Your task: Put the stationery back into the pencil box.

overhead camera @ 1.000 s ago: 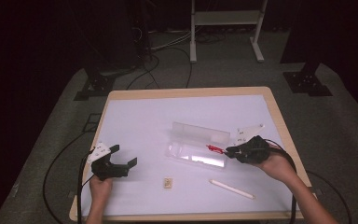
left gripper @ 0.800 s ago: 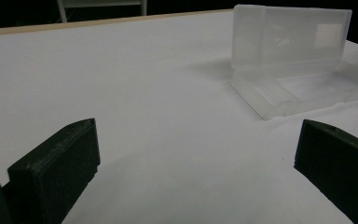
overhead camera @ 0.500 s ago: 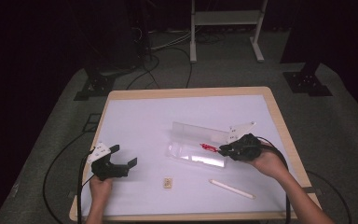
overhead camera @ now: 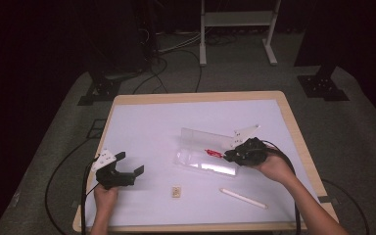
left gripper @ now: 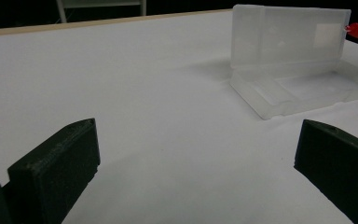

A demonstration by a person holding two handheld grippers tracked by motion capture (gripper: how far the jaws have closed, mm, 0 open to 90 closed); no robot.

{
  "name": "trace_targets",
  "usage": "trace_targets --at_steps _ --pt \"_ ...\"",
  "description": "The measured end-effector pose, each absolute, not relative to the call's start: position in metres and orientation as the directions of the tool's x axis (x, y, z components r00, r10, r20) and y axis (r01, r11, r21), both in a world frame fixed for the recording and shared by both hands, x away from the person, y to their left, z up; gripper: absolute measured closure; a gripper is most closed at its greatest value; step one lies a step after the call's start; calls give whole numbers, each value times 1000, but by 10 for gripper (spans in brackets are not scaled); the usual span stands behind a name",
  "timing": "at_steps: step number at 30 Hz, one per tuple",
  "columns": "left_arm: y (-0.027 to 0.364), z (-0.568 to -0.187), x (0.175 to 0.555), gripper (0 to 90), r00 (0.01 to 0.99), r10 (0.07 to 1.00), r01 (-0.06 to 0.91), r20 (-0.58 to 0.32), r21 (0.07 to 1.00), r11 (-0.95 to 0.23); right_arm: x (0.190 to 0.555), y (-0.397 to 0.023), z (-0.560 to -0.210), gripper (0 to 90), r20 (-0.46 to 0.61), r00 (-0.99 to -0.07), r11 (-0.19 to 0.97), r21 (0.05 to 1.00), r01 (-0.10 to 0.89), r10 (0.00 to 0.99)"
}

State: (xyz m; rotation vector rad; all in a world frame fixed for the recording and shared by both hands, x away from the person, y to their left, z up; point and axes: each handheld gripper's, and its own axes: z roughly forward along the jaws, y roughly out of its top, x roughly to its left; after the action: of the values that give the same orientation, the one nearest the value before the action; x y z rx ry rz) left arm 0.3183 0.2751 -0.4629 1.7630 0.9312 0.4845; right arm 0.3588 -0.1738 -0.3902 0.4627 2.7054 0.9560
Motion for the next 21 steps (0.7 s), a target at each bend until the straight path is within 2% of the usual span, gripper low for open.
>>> trace_targets --at_steps 21 --pt "275 -463 318 0 616 780 361 -108 919 -158 368 -158 -392 791 -116 -930 749 632 201 348"
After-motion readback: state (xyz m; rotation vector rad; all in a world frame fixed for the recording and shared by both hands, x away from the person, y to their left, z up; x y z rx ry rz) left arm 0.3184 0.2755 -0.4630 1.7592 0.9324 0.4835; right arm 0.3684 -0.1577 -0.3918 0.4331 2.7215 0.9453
